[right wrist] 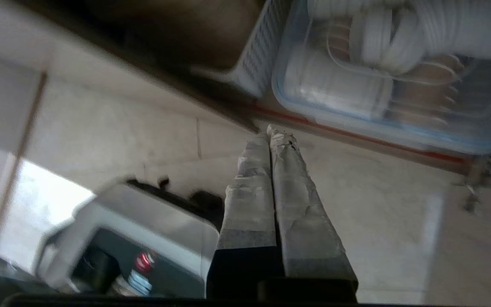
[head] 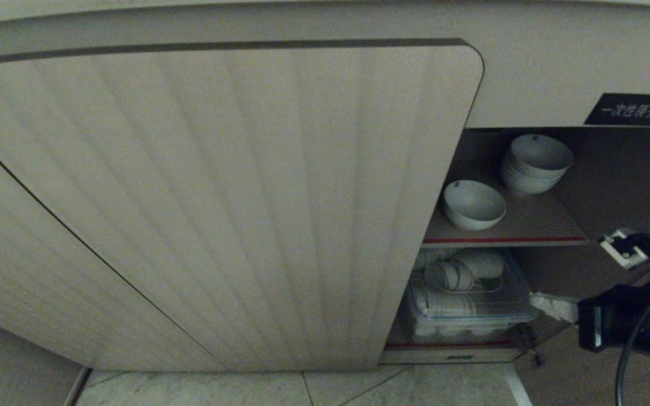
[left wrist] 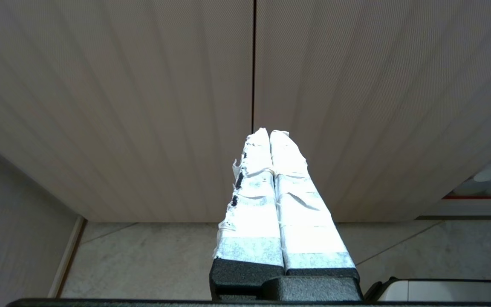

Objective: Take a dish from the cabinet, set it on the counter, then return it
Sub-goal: Take the bowl from the cabinet

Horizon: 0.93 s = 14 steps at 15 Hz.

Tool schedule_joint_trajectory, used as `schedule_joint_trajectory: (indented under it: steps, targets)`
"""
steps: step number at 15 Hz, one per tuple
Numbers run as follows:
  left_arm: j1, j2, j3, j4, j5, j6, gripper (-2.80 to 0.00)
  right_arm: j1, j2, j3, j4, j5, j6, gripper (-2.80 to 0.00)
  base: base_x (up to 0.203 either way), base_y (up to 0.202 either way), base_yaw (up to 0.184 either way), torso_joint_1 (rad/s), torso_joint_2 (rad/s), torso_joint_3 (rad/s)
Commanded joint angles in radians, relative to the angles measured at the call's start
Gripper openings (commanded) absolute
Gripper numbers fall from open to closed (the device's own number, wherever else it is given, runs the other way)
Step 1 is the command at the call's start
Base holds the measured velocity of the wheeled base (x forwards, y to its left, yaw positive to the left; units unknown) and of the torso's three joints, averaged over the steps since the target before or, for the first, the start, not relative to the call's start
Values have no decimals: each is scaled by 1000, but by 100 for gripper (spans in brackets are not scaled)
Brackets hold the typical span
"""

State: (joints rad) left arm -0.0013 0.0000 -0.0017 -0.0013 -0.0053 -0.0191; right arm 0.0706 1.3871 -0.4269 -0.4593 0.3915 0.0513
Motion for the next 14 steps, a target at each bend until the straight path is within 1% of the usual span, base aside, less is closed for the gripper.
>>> schedule_joint_trajectory:
  steps: [1,5,7,9,11,14]
  targets:
    - [0,0,0,0,1,-1,-280,11,89,-74,0,1,47,-280,0,0,0,0,0,0]
    - [0,0,0,0,0,-1,-280,12,150,-164,31,-3,80,-280,0,0,0,0,0,0]
    - [1,0,0,0,-1,-1,-280,16,183,-221,40,-64,122,-280,0,0,0,0,0,0]
    - [0,0,0,0,0,-1,-280,26,203,-283,58,-140,186,-280,0,0,0,0,0,0]
    - [0,0,0,0,-1,-1,-280,25,197,-319,130,-159,191,-280,0,0,0,0,0,0]
    - [0,0,0,0,0,-1,-280,23,207,-349,148,-161,192,-280,0,0,0,0,0,0]
